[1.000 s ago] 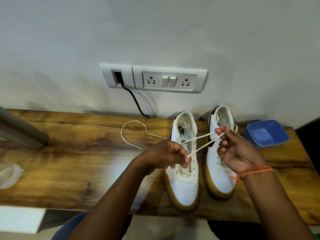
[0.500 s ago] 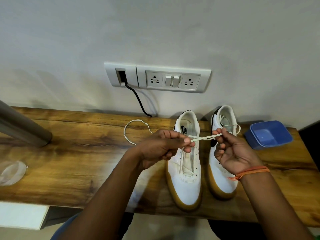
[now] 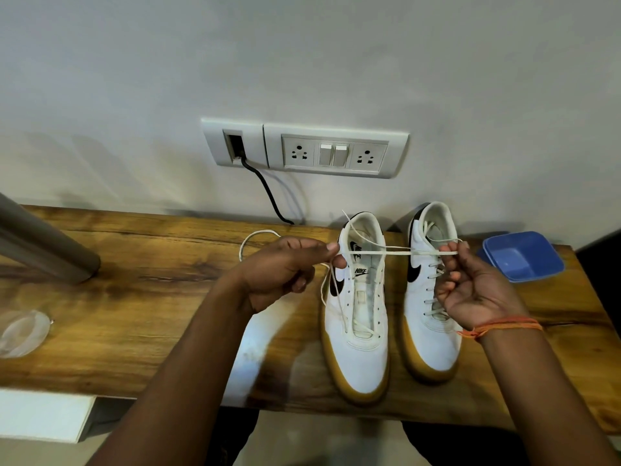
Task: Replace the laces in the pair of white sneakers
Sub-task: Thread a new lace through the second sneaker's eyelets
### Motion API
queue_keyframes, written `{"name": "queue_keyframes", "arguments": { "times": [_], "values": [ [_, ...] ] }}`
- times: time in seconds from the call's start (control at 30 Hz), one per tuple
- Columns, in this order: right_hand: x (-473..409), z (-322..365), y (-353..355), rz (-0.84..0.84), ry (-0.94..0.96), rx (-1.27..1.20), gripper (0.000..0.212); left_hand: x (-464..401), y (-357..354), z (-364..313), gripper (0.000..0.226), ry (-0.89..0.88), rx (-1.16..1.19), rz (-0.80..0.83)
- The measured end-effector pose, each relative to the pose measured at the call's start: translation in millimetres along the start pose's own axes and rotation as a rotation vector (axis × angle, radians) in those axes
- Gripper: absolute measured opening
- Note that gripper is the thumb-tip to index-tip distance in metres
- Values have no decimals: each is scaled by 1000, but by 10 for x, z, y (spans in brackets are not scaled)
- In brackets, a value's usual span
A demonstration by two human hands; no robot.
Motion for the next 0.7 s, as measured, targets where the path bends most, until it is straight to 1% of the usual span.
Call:
{"name": "queue_keyframes", "arguments": {
  "times": [0.07, 0.13, 0.23, 0.3, 0.37, 0.43, 0.53, 0.63, 0.7],
  "values": [
    [-2, -3, 11, -7, 0, -15, 19, 7, -16, 27, 26, 39, 106, -13],
    [-2, -1, 20, -6, 5, -25, 19, 16, -79, 51, 28, 73, 183, 20],
    [-4, 19, 36, -2, 15, -33, 17, 16, -159, 40, 33, 63, 224, 100],
    [-9, 32, 55, -10, 17, -36, 16, 11, -146, 9, 27, 24, 219, 107],
    [-15, 43, 72, -18, 17, -43, 14, -9, -68, -20, 24, -22, 223, 38],
    [-24, 48, 81, -21, 13, -63, 12, -29, 34, -38, 30, -54, 242, -74],
    [-23, 78, 95, -21, 16, -107, 14, -40, 153, -44, 37, -56, 293, -248],
    [-7, 118, 91, -16, 37, -124, 19, -30, 238, -60, 29, -67, 316, -367],
    [-3, 128, 85, -14, 46, -124, 20, -7, 301, -69, 23, -69, 267, -413]
  ]
}}
Point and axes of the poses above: each hand's wrist, its own x-axis away from the middle knuckle, its own y-axis out of the back of the hand, z = x × y, the point moved 8 cm from there along -x, towards the middle knuckle, and after that the axes turned 14 degrees about -y, right-handed, at the moved point
